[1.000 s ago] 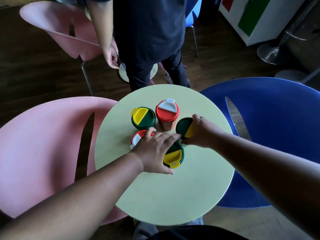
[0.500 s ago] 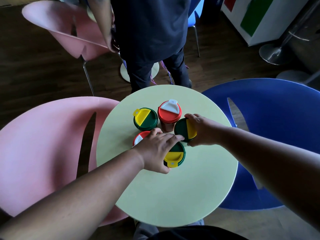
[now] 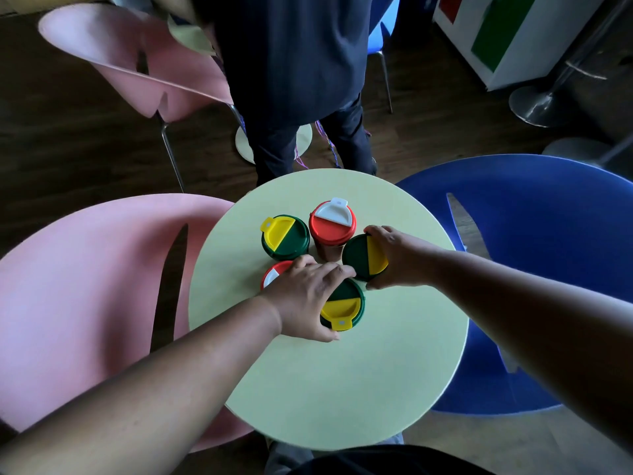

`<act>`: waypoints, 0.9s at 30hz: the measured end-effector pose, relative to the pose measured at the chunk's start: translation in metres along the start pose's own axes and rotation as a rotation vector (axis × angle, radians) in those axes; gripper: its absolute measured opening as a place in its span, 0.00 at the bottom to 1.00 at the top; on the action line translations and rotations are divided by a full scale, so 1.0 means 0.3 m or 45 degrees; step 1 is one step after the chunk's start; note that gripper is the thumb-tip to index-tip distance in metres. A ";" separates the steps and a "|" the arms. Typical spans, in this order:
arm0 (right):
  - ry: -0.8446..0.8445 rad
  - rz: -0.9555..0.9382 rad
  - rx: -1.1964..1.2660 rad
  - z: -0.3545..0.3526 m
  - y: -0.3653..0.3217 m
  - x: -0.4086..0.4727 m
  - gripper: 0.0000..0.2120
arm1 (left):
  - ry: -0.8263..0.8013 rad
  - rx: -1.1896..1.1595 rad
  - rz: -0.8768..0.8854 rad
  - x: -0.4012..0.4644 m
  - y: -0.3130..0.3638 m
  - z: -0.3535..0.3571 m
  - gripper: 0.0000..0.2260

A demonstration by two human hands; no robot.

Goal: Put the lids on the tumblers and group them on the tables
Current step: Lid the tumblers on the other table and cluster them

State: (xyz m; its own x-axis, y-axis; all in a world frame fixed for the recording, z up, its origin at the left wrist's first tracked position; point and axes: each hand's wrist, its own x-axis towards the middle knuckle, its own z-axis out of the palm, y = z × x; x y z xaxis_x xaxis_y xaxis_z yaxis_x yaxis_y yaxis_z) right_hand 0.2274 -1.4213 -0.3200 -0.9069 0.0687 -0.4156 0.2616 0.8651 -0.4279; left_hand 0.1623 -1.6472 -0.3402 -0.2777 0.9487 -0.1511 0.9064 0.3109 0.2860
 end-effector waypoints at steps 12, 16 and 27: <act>0.023 0.056 0.061 0.025 0.000 0.003 0.45 | 0.025 -0.047 -0.045 0.000 0.007 0.016 0.41; 0.017 0.060 0.071 0.023 0.003 0.006 0.46 | -0.022 -0.017 -0.066 0.009 0.013 0.000 0.42; -0.041 0.090 0.024 -0.037 -0.005 -0.001 0.49 | 0.490 -0.104 -0.115 -0.035 -0.090 -0.047 0.30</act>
State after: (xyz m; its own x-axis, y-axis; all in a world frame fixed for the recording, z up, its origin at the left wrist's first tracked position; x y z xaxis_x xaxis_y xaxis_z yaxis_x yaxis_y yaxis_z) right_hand 0.2234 -1.4172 -0.3102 -0.8749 0.1131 -0.4709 0.3311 0.8493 -0.4111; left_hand 0.1362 -1.6647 -0.3329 -0.4681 0.8648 0.1817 0.8488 0.3829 0.3646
